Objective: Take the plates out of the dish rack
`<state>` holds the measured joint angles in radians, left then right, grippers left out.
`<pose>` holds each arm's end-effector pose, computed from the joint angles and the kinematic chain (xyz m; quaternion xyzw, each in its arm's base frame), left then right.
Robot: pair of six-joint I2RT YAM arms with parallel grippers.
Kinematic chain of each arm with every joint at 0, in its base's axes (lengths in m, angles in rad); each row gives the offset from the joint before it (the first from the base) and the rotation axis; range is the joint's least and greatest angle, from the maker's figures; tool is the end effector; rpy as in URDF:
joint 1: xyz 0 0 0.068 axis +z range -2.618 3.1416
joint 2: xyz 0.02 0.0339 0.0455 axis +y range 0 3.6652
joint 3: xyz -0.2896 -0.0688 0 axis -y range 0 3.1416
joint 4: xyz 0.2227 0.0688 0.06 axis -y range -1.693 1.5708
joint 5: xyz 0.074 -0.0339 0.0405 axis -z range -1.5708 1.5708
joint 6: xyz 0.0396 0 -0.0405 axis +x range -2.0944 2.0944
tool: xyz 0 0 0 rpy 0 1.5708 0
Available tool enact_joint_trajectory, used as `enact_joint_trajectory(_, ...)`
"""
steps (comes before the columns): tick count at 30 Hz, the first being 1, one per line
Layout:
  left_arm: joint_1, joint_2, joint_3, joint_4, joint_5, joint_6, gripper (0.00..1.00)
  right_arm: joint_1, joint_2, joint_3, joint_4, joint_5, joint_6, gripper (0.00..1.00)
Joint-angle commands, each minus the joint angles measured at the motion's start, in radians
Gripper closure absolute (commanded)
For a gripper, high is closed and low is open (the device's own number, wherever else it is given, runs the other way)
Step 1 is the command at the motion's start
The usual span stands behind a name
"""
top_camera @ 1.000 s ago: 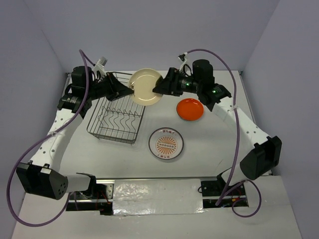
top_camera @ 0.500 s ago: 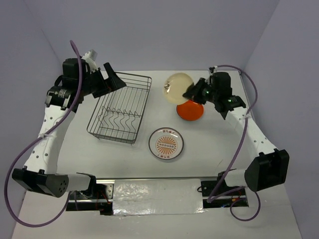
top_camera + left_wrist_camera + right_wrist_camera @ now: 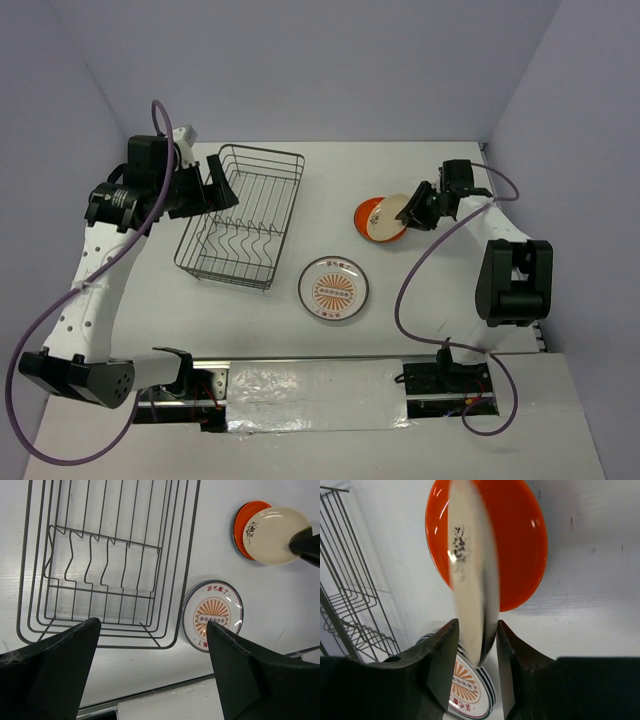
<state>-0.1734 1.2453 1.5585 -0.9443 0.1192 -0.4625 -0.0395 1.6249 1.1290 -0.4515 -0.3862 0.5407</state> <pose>0.2083 -0.0413 0.4467 -0.1015 0.8847 -0.1917 0.4127 0.3250 0.0021 0.2596 0.2108 0.9119 0.2516 0.2463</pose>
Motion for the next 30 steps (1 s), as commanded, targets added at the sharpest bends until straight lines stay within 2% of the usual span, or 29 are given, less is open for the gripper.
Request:
enact_joint_trajectory(1, 0.000, -0.026, -0.011, -0.013, -0.010, 0.051, 0.00, 0.001, 0.026, 0.092, -0.053, -0.008, -0.059, 0.55)
enact_joint_trajectory(2, 0.000, -0.030, -0.014, -0.013, -0.009, 0.053, 0.00, 0.004, 0.035, 0.098, -0.067, 0.001, -0.067, 0.52)
enact_joint_trajectory(3, 0.000, -0.033, -0.020, -0.016, -0.009, 0.056, 0.00, 0.003, 0.047, 0.101, -0.076, 0.015, -0.068, 0.41)
enact_joint_trajectory(5, 0.000, -0.040, -0.023, -0.019, -0.015, 0.065, 0.00, 0.009, 0.058, 0.113, -0.116, 0.039, -0.085, 0.29)
enact_joint_trajectory(9, 0.002, -0.041, -0.008, -0.044, -0.030, 0.073, 0.01, 0.065, 0.111, 0.184, -0.281, 0.234, -0.145, 0.23)
enact_joint_trajectory(13, 0.000, -0.040, -0.005, -0.045, -0.050, 0.067, 0.00, 0.121, 0.135, 0.229, -0.352, 0.328, -0.176, 0.22)
enact_joint_trajectory(16, 0.000, -0.033, 0.005, -0.051, -0.082, 0.064, 0.00, 0.150, 0.031, 0.206, -0.328, 0.383, -0.154, 0.20)
enact_joint_trajectory(19, 0.000, -0.027, 0.023, -0.062, -0.172, 0.071, 0.00, 0.164, -0.164, 0.207, -0.305, 0.354, -0.195, 0.19)
enact_joint_trajectory(20, 0.000, -0.024, 0.035, -0.065, -0.200, 0.077, 0.00, 0.170, -0.254, 0.225, -0.315, 0.369, -0.214, 0.01)
enact_joint_trajectory(27, 0.002, -0.053, 0.000, -0.041, -0.496, 0.068, 0.00, 0.191, -0.531, 0.377, -0.508, 0.495, -0.323, 0.00)
enact_joint_trajectory(30, 0.002, -0.105, -0.057, -0.013, -0.541, 0.030, 0.00, 0.204, -0.647, 0.358, -0.548, 0.504, -0.323, 0.00)
